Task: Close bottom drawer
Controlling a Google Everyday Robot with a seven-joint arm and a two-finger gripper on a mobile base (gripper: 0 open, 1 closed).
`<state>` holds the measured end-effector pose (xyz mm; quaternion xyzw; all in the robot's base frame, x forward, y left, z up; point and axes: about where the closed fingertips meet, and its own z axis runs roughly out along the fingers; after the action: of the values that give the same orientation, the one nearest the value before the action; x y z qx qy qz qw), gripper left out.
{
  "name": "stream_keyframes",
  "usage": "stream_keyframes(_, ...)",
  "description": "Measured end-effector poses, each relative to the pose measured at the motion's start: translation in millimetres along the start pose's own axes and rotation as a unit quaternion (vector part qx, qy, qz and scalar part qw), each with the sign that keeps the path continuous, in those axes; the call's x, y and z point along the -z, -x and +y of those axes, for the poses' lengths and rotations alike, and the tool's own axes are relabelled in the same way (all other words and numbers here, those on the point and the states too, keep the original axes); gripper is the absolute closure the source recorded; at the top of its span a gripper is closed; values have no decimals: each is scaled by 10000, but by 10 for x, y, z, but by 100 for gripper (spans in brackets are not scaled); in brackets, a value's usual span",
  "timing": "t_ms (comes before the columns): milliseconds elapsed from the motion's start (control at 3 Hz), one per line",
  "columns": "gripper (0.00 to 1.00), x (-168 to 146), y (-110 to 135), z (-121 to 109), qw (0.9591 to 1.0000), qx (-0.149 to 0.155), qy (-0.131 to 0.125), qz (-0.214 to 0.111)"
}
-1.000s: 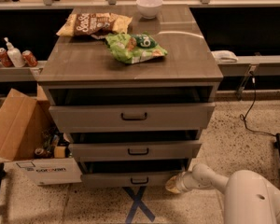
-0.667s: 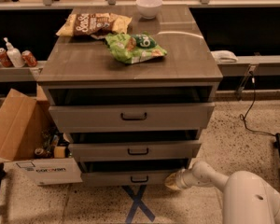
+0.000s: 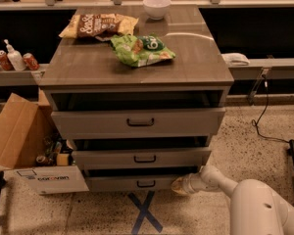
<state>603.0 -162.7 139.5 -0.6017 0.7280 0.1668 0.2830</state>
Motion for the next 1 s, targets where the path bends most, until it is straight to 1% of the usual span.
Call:
stream_keyframes(333,100,-19,40,-180,9998,41,-63,182)
stream_keyframes(667,100,-17,41,-181,9998,39,-64,180)
stream_keyframes(1000,100,208,34,71,9996,234,93,-155)
